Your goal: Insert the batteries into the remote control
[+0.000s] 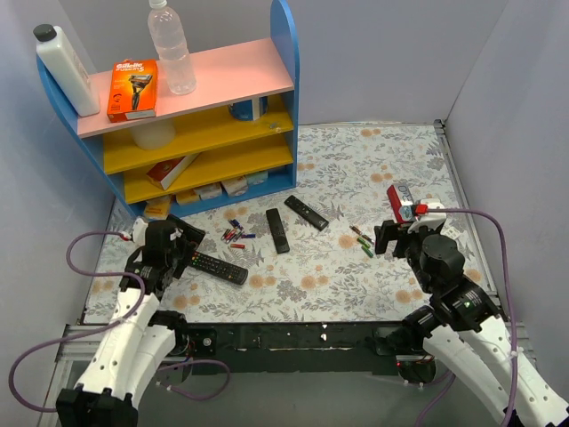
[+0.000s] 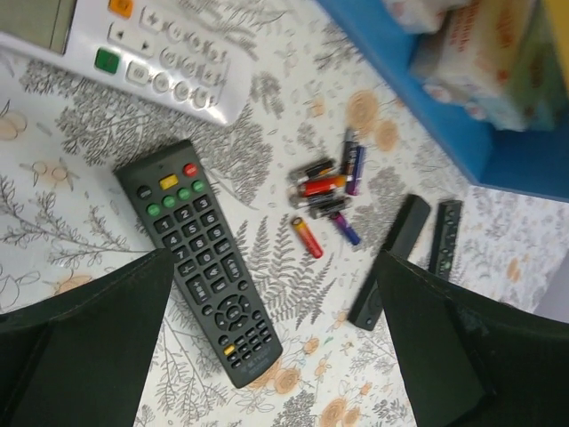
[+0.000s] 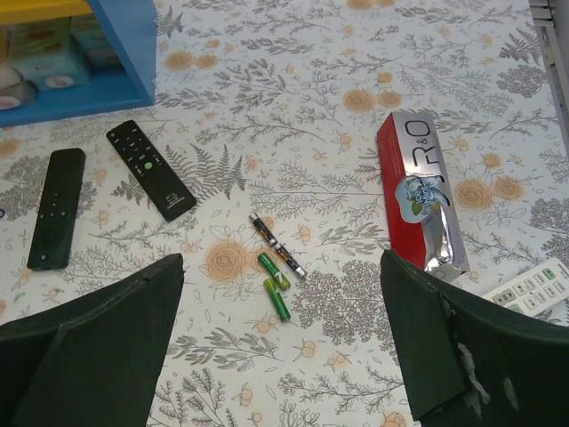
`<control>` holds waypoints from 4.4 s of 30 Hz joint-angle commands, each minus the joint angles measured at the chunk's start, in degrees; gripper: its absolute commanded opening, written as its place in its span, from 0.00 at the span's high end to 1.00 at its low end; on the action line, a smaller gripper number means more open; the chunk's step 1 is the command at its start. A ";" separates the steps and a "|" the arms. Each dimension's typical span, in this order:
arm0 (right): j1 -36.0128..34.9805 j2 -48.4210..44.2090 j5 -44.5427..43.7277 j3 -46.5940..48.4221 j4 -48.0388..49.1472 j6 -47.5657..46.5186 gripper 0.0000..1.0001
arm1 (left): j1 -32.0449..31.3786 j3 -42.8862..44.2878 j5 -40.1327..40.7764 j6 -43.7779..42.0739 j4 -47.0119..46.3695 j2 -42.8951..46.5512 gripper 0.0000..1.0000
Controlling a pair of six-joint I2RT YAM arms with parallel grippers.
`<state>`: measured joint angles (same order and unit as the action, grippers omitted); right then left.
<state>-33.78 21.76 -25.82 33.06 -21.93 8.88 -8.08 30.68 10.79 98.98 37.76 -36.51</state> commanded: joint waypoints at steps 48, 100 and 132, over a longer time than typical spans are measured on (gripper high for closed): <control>-0.23 11.54 31.60 -4.06 16.93 -0.80 0.02 | -13.98 8.35 2.32 13.53 7.60 -27.77 0.89; -10.43 54.36 73.72 13.17 75.55 40.34 0.52 | -18.91 6.15 -41.81 -5.99 -71.43 -14.55 0.98; -21.94 48.73 18.27 28.38 10.33 7.64 0.99 | -26.46 13.44 -19.66 -8.81 -44.88 -24.74 0.02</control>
<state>-54.87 70.46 -2.74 57.98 -12.62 17.30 -33.61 42.06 -11.64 87.61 -8.08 -60.27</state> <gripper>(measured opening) 0.580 0.981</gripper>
